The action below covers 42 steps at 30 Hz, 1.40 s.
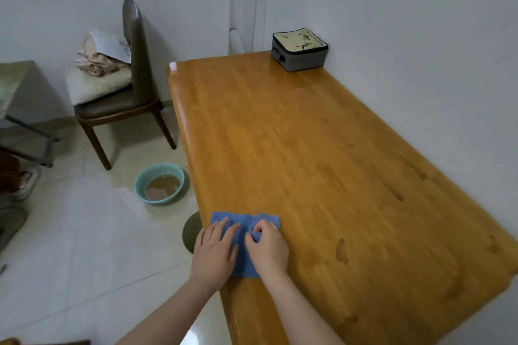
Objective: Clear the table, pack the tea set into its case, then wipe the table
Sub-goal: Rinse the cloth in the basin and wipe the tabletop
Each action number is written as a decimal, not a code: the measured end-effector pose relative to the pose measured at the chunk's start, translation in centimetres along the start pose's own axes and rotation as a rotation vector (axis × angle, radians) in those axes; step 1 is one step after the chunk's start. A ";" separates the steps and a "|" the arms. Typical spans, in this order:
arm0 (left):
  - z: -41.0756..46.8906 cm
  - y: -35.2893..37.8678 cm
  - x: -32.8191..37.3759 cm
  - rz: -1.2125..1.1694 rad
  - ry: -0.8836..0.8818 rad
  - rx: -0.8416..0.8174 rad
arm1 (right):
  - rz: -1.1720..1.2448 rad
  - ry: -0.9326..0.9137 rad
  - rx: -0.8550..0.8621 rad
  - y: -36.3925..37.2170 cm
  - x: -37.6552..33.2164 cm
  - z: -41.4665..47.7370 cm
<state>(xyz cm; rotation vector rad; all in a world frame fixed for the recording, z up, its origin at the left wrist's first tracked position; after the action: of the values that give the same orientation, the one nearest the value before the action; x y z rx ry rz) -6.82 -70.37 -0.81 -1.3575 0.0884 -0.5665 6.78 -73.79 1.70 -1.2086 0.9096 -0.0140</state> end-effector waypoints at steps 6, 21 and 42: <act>-0.4 0.0 -2.0 0.018 -0.105 0.001 | 0.060 -0.188 -0.212 2.6 -1.8 -1.4; -0.1 0.5 -1.2 -0.092 -0.262 -0.063 | -0.175 -0.390 0.182 2.4 1.4 -2.3; -0.9 0.7 -3.9 -0.155 -0.334 0.209 | -0.358 -0.631 -0.006 8.2 0.2 -1.5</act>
<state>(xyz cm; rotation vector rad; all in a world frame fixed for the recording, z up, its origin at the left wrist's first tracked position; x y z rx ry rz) -10.29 -69.39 -2.65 -1.2436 -0.3416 -0.4567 2.38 -71.82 -5.12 -1.2615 0.1401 0.0795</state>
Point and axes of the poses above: each hand's wrist, its own z-axis towards the middle knuckle, its own y-axis out of the palm, x = y × z, the point moved 6 cm from there along z, towards the middle knuckle, and after that the axes turned 15 degrees about x, right-handed, at the moved point
